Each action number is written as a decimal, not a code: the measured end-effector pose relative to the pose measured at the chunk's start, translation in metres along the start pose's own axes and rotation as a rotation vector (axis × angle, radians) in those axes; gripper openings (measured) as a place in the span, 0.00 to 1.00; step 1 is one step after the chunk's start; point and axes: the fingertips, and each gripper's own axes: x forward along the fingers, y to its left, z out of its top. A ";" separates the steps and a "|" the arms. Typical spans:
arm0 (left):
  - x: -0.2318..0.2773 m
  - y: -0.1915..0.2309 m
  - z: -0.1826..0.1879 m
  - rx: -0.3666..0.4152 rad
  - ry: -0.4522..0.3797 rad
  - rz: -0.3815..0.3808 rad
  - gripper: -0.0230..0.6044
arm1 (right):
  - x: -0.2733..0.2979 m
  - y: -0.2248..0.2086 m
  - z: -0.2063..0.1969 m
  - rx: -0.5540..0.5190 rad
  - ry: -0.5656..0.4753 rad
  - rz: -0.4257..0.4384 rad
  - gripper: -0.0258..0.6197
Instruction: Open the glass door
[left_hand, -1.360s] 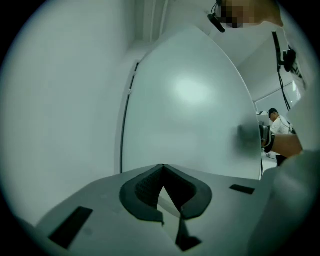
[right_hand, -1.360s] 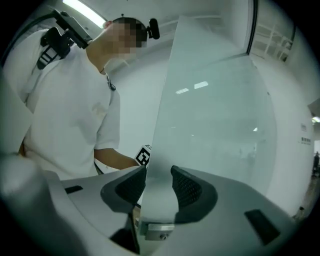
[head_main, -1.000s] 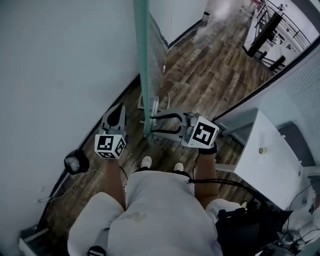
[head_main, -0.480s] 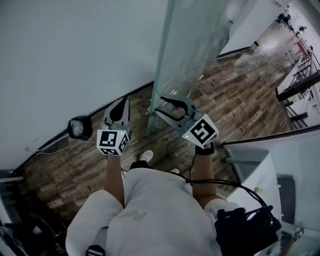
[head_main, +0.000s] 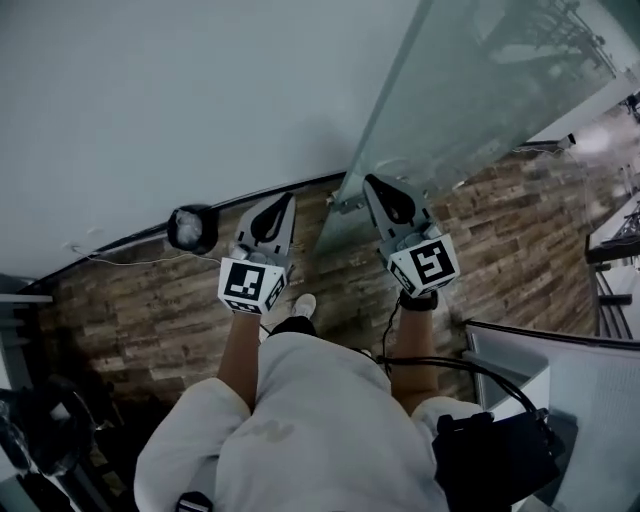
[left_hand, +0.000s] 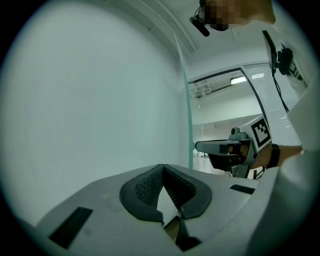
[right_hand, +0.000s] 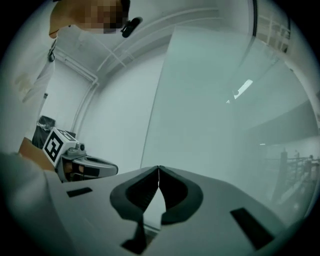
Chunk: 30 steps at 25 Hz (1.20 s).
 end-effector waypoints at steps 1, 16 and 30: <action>0.007 0.010 -0.001 0.001 0.002 -0.002 0.04 | 0.012 -0.005 0.000 -0.009 0.001 -0.008 0.05; 0.092 0.110 0.015 -0.008 -0.001 0.115 0.04 | 0.159 -0.075 -0.036 0.011 0.099 -0.158 0.05; 0.171 0.188 0.006 -0.019 0.021 0.249 0.04 | 0.270 -0.132 -0.065 0.098 0.081 -0.130 0.05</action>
